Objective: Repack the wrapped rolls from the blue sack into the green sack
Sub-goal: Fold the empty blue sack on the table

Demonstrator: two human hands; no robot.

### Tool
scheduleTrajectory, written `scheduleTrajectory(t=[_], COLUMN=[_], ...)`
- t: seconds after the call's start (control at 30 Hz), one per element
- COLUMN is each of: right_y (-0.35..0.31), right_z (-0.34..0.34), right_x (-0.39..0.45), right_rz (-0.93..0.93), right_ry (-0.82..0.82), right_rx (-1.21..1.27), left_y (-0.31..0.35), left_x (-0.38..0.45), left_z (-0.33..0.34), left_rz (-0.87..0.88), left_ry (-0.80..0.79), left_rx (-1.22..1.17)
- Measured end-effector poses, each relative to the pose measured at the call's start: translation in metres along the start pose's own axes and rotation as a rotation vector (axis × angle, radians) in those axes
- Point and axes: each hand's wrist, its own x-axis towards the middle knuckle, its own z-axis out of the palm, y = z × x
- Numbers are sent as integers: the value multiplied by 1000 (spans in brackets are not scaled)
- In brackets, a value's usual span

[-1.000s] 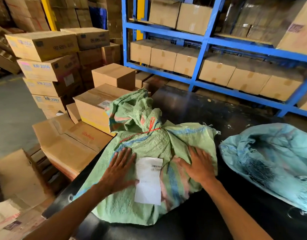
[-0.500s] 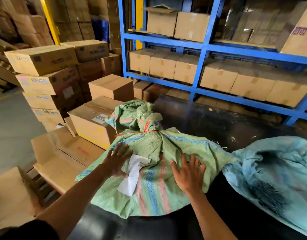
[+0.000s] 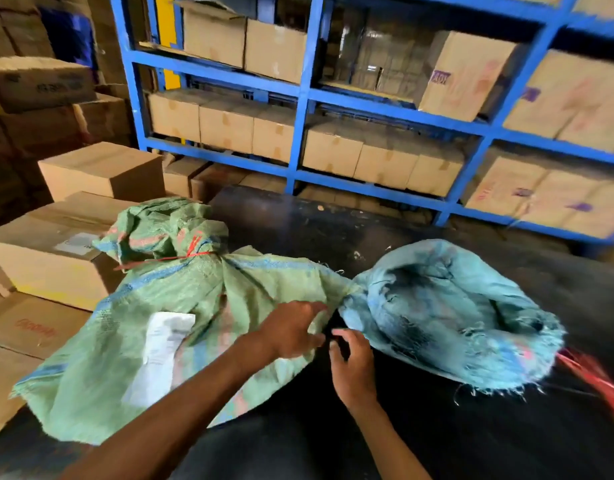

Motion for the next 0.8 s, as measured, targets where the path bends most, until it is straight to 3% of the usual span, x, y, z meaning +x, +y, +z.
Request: scheduleTrajectory(t=[0.17,0.23,0.47,0.6,0.8], right_y=[89,110,192,238,257], right_z=[-97,-125,-164,-164,-163], right_x=[-5,4,54,60,64], right_rz=[305,313,150,177,98], right_ry=[-126,-151,-378,-569,-539], right_rx=[-239,-291,-448,-465,-501], left_y=[53,60,80,78,92], left_x=[29,43,134,159,134], left_z=[56,78,158,209,216], left_rz=[64,42,-53,-125,-63], left_ry=[-285,-322,-270,-307,-232], left_rx=[-51,-24,265,373,327])
